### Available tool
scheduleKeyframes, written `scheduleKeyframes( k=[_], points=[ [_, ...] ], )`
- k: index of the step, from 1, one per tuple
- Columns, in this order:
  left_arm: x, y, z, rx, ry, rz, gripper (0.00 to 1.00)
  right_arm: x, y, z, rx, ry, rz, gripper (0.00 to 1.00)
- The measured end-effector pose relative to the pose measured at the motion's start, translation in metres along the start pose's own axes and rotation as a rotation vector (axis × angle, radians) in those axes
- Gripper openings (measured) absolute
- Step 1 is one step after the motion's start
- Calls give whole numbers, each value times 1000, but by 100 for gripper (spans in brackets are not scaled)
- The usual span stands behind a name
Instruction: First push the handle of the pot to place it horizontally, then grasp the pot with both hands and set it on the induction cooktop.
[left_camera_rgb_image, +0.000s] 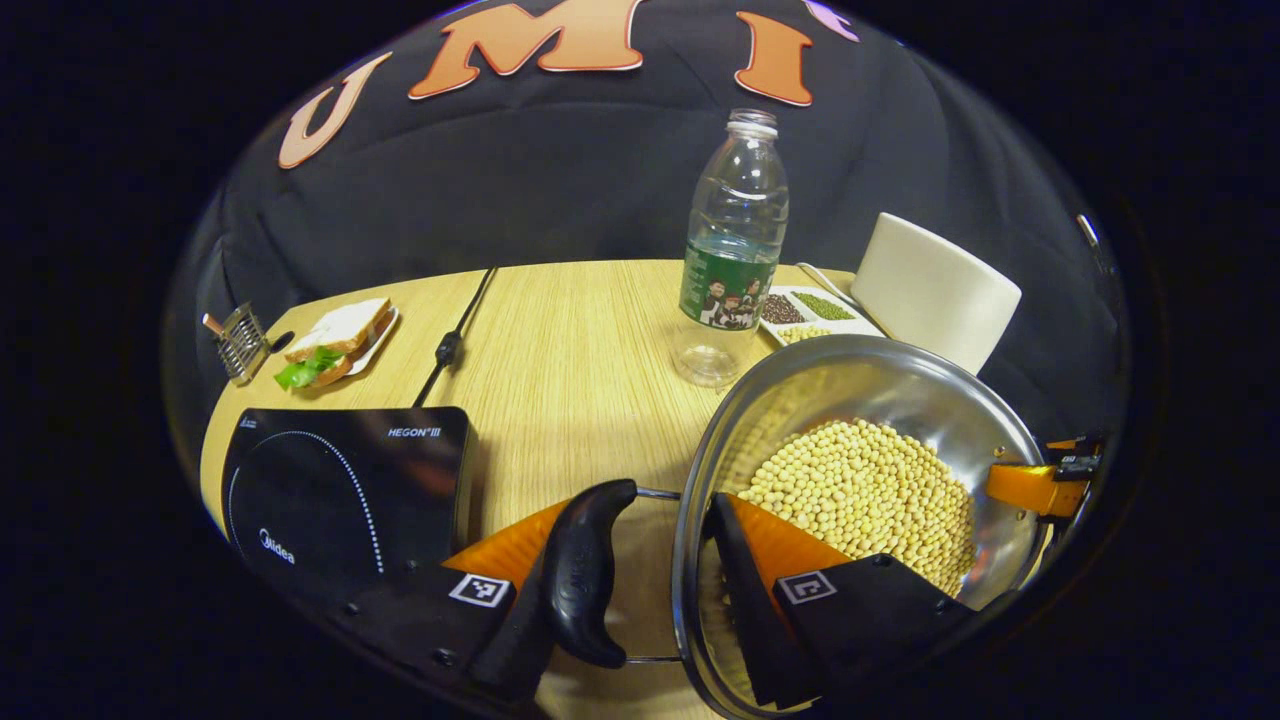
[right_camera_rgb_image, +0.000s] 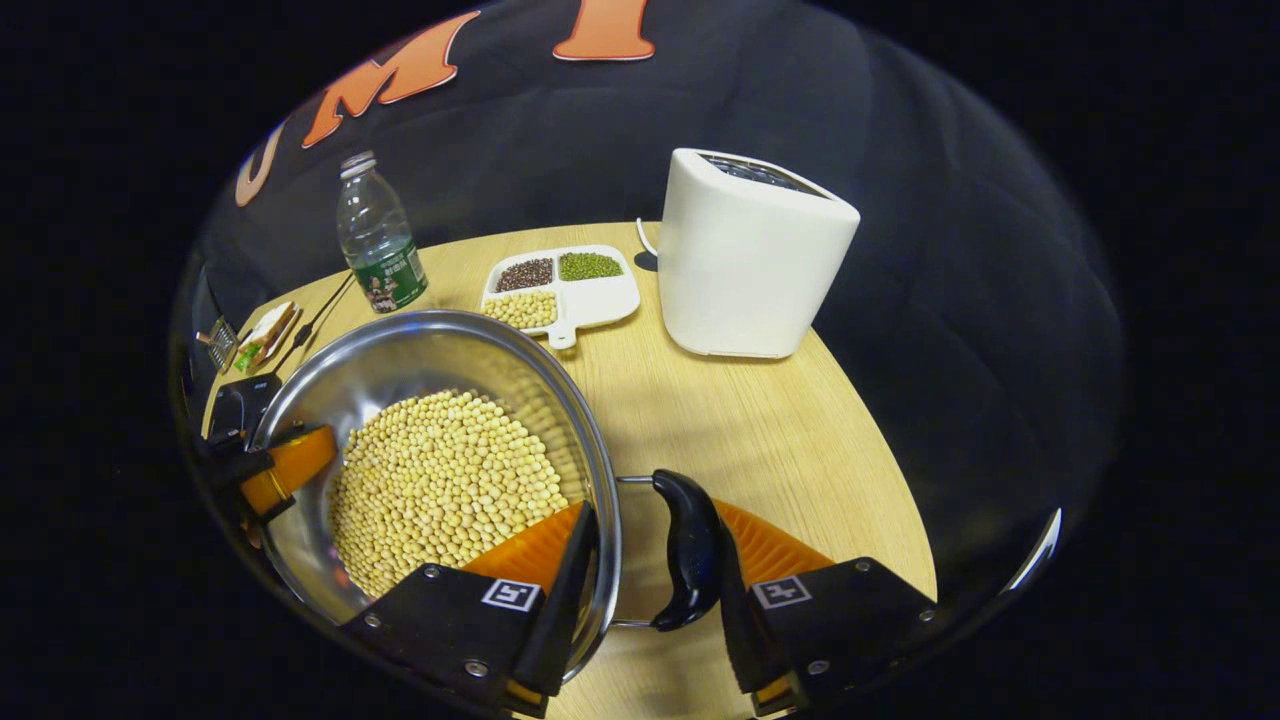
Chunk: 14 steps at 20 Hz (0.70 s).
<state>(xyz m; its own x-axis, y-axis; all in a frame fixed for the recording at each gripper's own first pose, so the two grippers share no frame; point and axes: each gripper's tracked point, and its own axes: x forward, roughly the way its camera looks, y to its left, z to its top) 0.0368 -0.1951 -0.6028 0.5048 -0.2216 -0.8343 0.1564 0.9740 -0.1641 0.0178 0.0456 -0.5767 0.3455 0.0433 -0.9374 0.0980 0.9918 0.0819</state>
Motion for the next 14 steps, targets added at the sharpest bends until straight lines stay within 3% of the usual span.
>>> scheduleKeyframes(
  k=[5, 8, 14],
  points=[
    [-35, 15, 27, 54, -97, 26, 82, -32, 12, 15, 32, -46, 30, 63],
    [-59, 29, 37, 35, -119, 41, 79, -50, 27, 24, 25, -71, 43, 62],
    [-102, 78, 47, -17, -147, 93, 84, -83, 66, 38, -1, -114, 94, 62]
  ],
)
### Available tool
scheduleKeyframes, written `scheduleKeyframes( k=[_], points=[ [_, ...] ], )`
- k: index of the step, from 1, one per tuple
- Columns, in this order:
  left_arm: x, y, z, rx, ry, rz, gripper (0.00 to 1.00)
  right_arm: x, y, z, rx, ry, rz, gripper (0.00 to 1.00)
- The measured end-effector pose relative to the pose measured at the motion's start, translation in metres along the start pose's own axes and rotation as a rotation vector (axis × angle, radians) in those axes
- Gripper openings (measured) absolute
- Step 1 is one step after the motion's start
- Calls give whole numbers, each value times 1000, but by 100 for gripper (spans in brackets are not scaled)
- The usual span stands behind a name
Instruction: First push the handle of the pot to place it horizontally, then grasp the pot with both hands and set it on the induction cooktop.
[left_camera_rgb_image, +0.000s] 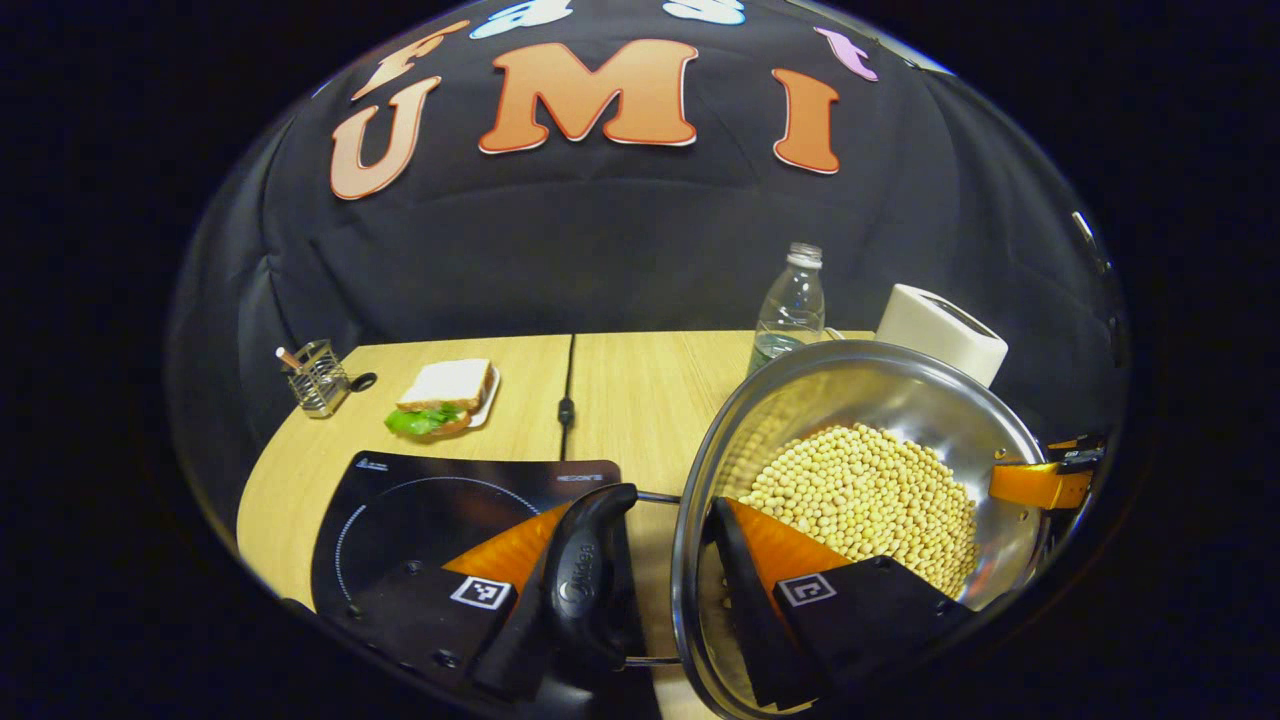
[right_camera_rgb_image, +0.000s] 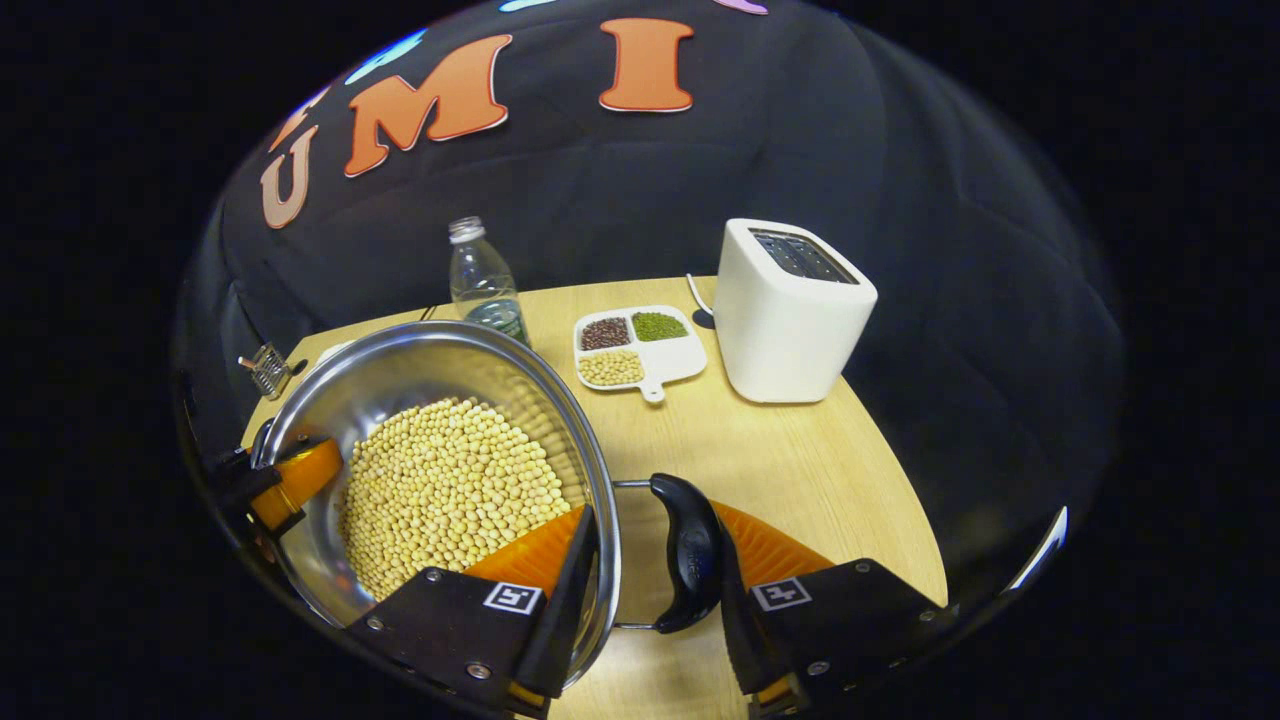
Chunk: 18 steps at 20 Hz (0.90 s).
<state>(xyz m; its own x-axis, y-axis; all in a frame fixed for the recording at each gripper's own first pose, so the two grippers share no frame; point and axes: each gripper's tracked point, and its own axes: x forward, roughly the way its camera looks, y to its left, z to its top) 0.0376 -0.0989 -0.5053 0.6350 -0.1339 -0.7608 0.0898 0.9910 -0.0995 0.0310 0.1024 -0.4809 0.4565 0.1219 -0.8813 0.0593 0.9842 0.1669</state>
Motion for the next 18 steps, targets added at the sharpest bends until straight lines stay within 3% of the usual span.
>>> scheduleKeyframes(
  k=[5, 6, 7, 18],
  points=[
    [-25, 44, 11, -27, -20, 49, 82, -16, 43, 14, -21, -24, 39, 62],
    [-32, 54, 13, -32, -25, 61, 80, -19, 53, 17, -28, -30, 49, 57],
    [-39, 66, 16, -38, -30, 74, 80, -22, 64, 18, -36, -32, 62, 61],
    [-93, 189, 22, -81, -52, 219, 82, -48, 187, 24, -122, -48, 203, 62]
  ],
)
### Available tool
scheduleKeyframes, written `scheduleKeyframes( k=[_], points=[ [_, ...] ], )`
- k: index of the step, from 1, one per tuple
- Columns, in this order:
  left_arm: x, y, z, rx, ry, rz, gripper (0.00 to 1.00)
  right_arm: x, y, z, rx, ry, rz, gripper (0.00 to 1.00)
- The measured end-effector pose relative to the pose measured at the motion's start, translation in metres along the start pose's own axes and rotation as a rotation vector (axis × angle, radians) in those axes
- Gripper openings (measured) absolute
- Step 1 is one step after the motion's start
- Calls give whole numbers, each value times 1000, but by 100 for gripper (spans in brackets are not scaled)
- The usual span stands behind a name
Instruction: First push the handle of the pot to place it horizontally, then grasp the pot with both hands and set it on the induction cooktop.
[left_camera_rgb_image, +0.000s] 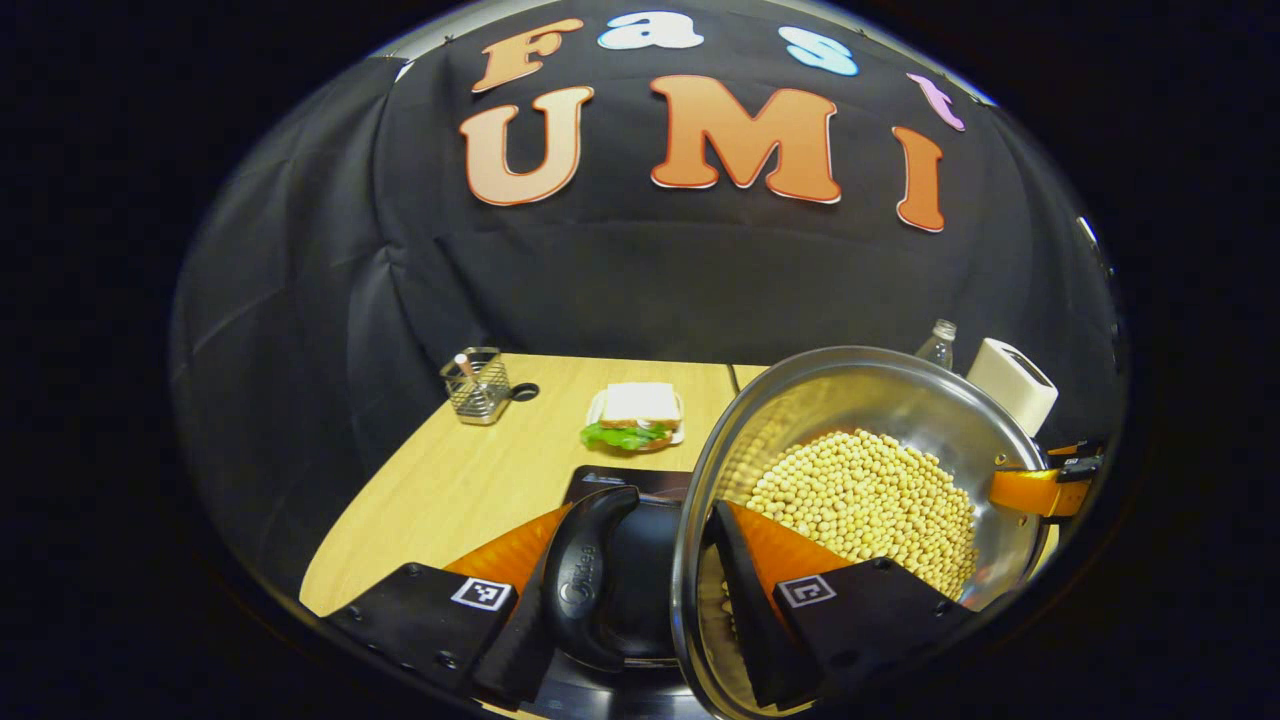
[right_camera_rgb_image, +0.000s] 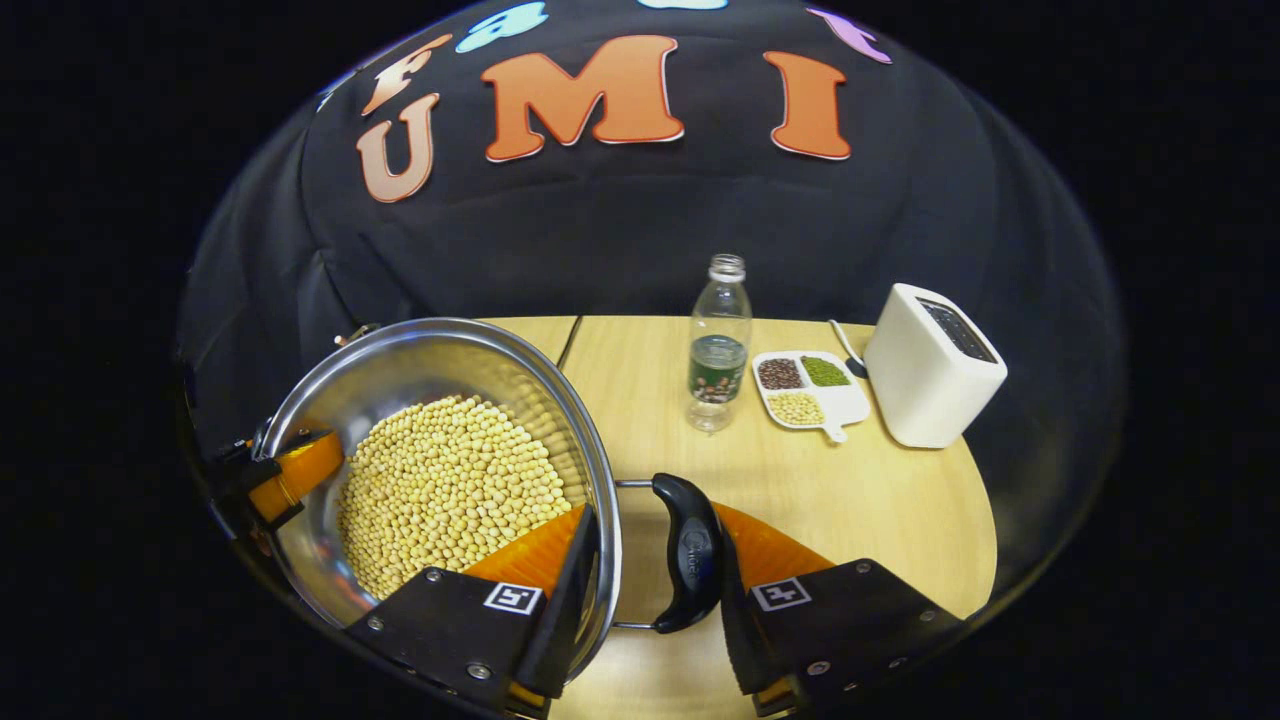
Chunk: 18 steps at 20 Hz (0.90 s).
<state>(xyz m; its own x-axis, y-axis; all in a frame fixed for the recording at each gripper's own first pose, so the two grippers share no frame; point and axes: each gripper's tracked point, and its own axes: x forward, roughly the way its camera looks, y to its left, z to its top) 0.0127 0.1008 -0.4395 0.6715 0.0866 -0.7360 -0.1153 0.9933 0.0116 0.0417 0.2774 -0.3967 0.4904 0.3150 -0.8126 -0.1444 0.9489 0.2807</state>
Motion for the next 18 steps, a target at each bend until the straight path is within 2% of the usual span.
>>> scheduleKeyframes(
  k=[1, 2, 8, 9, 18],
  points=[
    [-1, 8, 1, 0, 0, 6, 79, 0, 10, 2, -7, -2, 8, 62],
    [-2, 19, 0, -1, 3, 12, 81, 0, 20, 3, -12, -1, 14, 62],
    [-2, 72, -1, -5, 4, 59, 82, 5, 65, 6, -30, 12, 60, 62],
    [-1, 76, -2, -11, 4, 61, 84, 8, 70, 5, -36, 12, 62, 62],
    [28, 76, -17, -25, 37, 35, 82, 28, 74, -2, -38, 48, 43, 62]
  ],
)
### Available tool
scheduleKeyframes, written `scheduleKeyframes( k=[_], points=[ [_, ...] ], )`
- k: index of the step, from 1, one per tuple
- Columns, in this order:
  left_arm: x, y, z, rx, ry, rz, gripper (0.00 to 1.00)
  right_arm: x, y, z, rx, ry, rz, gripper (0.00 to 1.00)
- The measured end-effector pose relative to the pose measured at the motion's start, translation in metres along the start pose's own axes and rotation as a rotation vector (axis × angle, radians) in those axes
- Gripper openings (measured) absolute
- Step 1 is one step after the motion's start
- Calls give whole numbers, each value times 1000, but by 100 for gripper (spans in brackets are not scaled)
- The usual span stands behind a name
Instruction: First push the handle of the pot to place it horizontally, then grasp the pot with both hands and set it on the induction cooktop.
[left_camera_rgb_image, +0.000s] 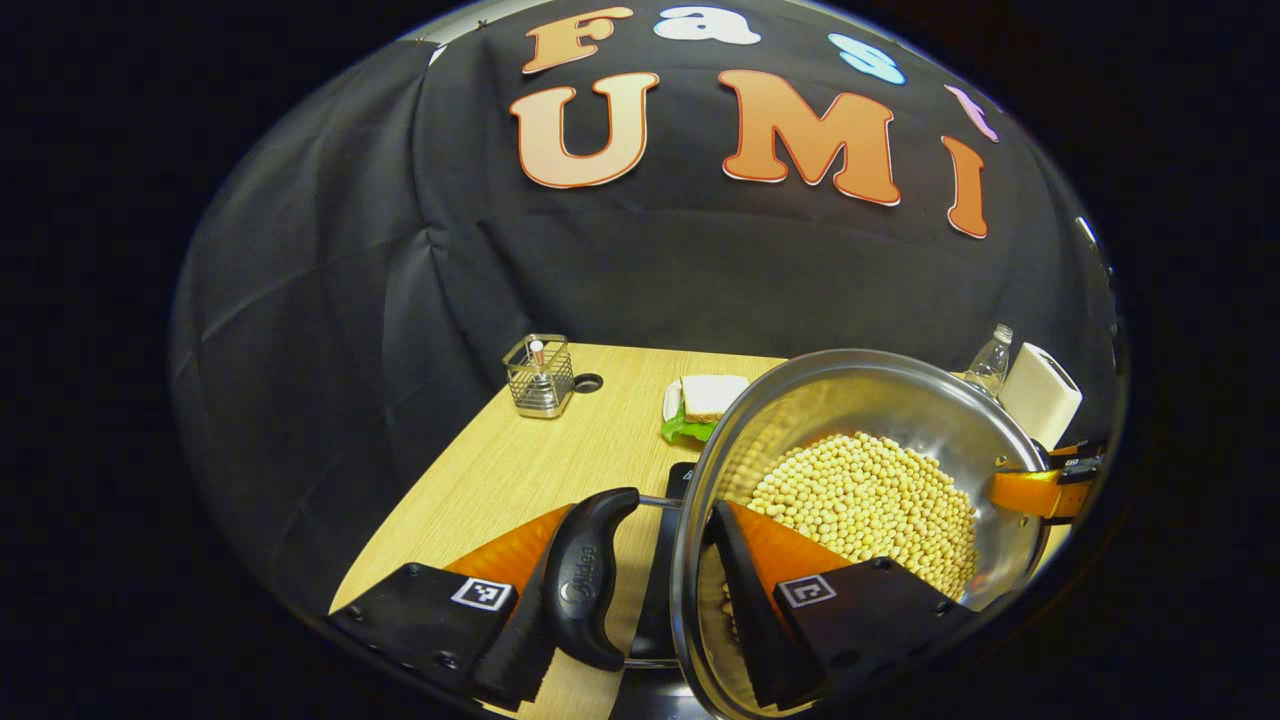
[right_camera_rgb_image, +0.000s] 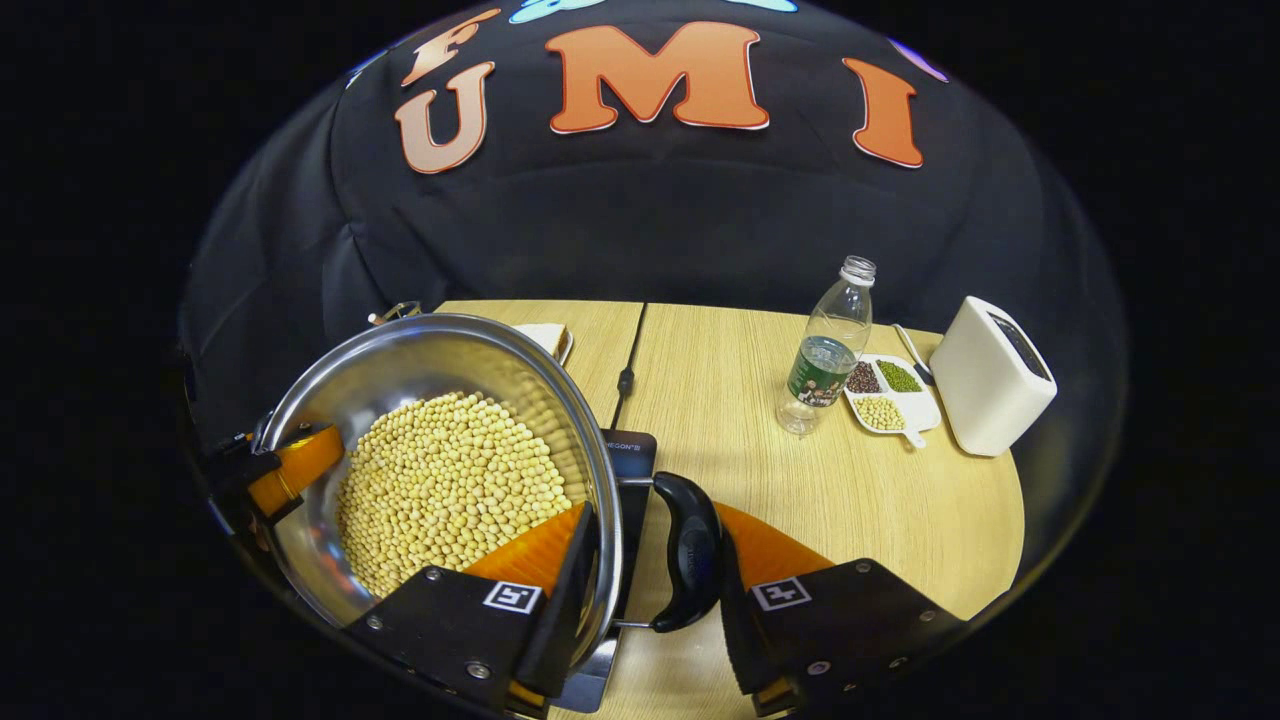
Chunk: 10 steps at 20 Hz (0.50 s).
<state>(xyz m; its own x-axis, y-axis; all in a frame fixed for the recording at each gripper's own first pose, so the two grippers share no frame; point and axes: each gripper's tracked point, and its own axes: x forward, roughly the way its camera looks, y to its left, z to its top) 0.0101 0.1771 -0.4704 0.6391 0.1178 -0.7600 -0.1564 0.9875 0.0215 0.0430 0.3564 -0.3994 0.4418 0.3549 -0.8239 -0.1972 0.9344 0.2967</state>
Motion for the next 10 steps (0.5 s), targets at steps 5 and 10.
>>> scheduleKeyframes(
  k=[5, 10],
  points=[
    [22, -4, -13, -15, 34, -22, 82, 16, -2, -7, -4, 25, -14, 62],
    [35, -7, -20, -25, 56, -27, 82, 29, -3, -15, -4, 56, -17, 62]
  ],
)
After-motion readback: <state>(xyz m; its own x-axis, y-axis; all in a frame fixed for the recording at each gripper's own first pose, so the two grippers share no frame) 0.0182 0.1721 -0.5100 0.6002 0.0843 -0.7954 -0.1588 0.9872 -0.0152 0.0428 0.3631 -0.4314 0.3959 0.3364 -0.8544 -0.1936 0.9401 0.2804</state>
